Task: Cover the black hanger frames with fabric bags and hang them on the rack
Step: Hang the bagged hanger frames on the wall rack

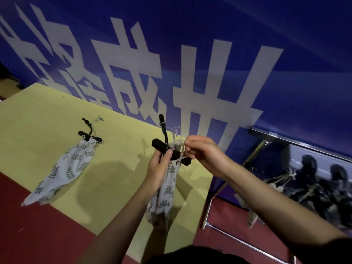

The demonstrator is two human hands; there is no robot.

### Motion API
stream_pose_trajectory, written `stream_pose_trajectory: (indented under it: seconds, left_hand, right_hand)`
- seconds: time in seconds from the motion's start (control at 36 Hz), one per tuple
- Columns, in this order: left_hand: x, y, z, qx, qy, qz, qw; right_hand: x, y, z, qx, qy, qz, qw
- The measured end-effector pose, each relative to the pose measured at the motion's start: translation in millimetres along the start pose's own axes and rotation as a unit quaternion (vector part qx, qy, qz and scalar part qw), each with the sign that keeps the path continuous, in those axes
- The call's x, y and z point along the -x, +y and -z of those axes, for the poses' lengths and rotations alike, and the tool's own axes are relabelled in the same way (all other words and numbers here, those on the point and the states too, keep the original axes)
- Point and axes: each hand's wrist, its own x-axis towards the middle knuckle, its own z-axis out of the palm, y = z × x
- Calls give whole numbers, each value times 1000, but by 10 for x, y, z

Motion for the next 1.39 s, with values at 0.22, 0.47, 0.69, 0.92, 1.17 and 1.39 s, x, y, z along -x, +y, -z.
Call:
stream_pose_trajectory:
  seconds: [0.22,0.47,0.69,0.92,1.17,1.39]
  left_hand:
    - [114,-39,-355,21,68,-16,997]
    - [218,-1,-404,15,85,-67,994]
    - [274,-59,-580,18,80,-82,993]
    - [280,-113,-703,38,26,-67,997]
    - [173,-96,-846,63,17,-27,998]
    - [139,-115,-971,83,-37,-21,996]
  right_hand:
    - [378,-19,284,168,21,75,983]
    - [536,9,700,558,78,130,816]
    - [585,95,696,423,145,88,890]
    - [648,55,616,229,111,100,962]
    - [628,-165,851,21,78,-40,996]
    - [469,-91,862,260,156,-98,948]
